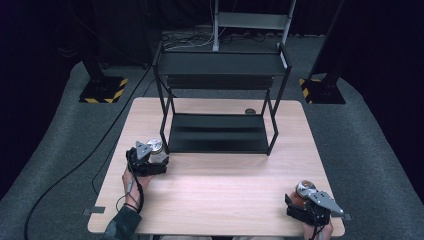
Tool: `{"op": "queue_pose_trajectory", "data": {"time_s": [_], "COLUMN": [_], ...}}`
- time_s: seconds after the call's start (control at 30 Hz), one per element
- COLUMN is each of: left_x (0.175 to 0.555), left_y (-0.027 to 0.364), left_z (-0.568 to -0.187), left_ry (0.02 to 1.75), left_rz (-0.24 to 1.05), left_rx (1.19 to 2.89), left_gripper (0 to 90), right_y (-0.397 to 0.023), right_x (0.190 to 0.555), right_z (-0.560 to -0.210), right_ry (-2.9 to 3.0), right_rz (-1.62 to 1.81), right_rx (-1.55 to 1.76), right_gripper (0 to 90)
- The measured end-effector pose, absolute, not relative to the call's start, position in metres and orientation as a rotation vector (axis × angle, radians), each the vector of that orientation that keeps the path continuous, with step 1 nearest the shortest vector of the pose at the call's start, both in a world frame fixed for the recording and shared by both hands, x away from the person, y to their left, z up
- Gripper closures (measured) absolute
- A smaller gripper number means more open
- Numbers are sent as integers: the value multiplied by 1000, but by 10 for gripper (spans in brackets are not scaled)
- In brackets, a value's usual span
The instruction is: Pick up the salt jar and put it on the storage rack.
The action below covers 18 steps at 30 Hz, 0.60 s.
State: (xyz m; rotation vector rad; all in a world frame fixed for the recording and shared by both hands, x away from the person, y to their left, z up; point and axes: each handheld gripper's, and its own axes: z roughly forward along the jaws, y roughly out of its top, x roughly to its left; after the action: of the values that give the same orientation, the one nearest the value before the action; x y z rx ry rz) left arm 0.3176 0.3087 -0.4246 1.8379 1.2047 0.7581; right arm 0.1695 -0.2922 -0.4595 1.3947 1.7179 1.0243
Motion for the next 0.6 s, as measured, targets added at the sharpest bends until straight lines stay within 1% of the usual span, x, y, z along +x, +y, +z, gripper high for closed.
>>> {"op": "queue_pose_trajectory", "data": {"time_s": [0.5, 0.6], "left_x": [332, 333], "left_y": [306, 303], "left_z": [-429, -430], "left_ry": [1219, 1244], "left_rz": [746, 754], "left_rx": [1846, 1844], "left_gripper": [0, 1], "right_y": [-292, -293], "right_x": [169, 170], "right_z": [-460, -460], "right_ry": [1718, 1719], "right_rz": [1025, 1026], "right_rx": [1394, 1394], "right_gripper": [0, 0]}}
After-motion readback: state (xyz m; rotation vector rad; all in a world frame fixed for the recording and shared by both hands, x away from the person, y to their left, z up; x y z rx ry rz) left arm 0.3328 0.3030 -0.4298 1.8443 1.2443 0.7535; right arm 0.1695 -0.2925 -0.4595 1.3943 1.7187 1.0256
